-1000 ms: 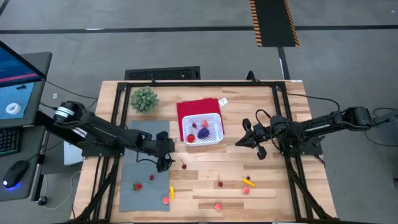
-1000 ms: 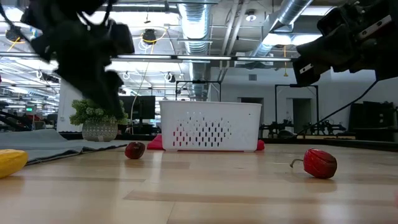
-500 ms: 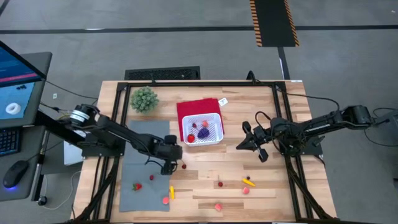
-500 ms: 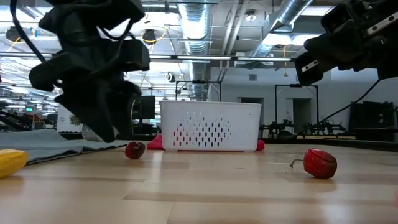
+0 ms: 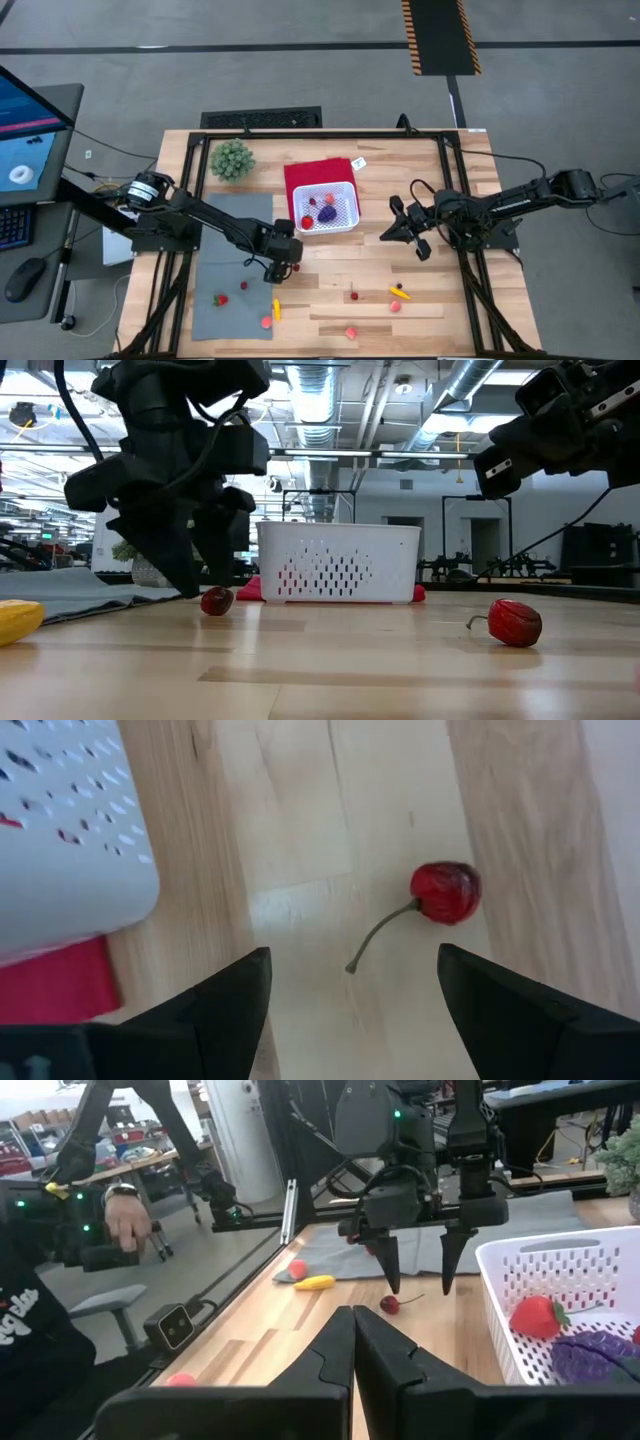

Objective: Pick and placing Produce into tupperware
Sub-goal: Put the red right cherry into the white bin

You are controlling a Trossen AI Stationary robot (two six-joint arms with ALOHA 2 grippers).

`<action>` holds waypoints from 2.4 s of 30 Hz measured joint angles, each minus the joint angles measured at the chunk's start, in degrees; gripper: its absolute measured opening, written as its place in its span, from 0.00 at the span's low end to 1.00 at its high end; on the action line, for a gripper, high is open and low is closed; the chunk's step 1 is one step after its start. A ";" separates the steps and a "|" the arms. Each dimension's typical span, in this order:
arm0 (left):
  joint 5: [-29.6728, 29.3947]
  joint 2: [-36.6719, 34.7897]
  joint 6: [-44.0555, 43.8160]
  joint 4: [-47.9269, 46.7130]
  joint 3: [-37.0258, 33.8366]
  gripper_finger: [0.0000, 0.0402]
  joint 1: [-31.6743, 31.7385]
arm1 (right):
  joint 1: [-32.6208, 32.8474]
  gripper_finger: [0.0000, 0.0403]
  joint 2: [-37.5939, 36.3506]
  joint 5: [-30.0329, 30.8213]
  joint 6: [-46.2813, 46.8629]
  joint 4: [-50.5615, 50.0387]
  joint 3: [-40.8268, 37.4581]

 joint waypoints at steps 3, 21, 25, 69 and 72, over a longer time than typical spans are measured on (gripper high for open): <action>0.13 0.00 -0.04 -0.46 0.00 0.69 0.00 | 0.00 0.08 0.00 0.00 0.00 -0.06 0.00; 0.17 0.58 -1.78 1.71 -0.04 0.39 0.00 | 0.00 0.08 0.00 0.01 0.62 -0.03 0.00; 0.66 1.66 -2.39 2.32 0.00 0.34 0.00 | 0.00 0.08 0.00 0.00 0.63 -0.03 0.00; -4.93 -30.19 3.08 24.03 -11.50 0.00 -1.70 | -0.99 0.09 -0.39 0.00 -10.00 1.03 0.02; -5.68 -36.44 3.08 31.13 -18.06 0.00 -1.70 | -2.98 0.09 -0.95 0.02 -7.05 1.42 0.02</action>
